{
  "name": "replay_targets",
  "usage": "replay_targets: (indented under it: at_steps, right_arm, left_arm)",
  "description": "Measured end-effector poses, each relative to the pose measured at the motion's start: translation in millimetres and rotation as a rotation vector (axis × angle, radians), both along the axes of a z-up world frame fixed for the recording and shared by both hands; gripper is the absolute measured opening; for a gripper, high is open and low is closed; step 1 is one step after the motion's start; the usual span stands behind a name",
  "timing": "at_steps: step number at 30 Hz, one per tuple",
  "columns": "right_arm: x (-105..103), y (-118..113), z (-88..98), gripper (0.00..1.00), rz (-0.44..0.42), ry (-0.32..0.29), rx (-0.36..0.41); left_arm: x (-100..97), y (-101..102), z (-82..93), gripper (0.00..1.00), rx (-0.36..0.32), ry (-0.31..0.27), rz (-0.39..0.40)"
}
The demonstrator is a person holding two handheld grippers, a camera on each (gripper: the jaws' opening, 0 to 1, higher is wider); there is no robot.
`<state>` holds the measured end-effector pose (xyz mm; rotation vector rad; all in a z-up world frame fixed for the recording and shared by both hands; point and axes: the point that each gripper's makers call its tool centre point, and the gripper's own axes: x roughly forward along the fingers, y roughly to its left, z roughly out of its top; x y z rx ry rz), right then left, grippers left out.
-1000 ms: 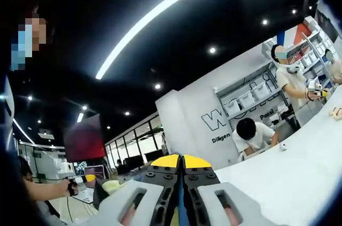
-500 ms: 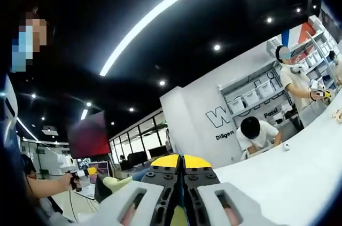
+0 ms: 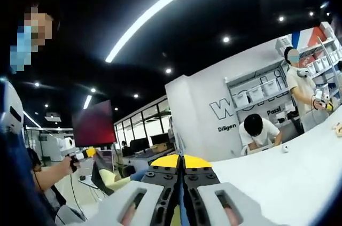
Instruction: Fold the garment on the visible template until the final outline fits inside the template.
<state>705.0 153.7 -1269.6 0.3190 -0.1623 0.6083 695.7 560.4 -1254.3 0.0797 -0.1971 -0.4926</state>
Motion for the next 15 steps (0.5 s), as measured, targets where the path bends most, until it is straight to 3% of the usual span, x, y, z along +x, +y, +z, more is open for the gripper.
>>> replay_targets:
  at_steps: [4, 7, 11, 12, 13, 15]
  right_arm:
    - [-16.6, 4.0, 19.9, 0.00, 0.016, -0.005, 0.005]
    - [-22.6, 1.2, 27.5, 0.00, 0.031, 0.053, 0.077]
    - [-14.2, -5.4, 15.9, 0.00, -0.009, 0.113, 0.055]
    - [16.8, -11.7, -32.5, 0.00, -0.045, 0.247, 0.000]
    - [26.2, -11.9, -50.1, 0.00, -0.050, 0.290, -0.011]
    - [43.6, -12.2, -79.1, 0.00, -0.064, 0.331, -0.038]
  left_arm:
    - [-15.8, 0.5, 9.4, 0.03, 0.020, -0.002, -0.018]
    - [-27.6, -0.5, 9.1, 0.03, 0.009, 0.021, -0.063]
    - [-26.4, -0.6, -9.4, 0.03, 0.018, 0.091, -0.106]
    - [-4.8, 5.3, -48.7, 0.03, -0.003, 0.202, -0.097]
    - [7.3, 6.3, -71.0, 0.03, 0.030, 0.235, -0.089]
    - [24.0, 9.3, -96.9, 0.03, 0.047, 0.276, -0.054]
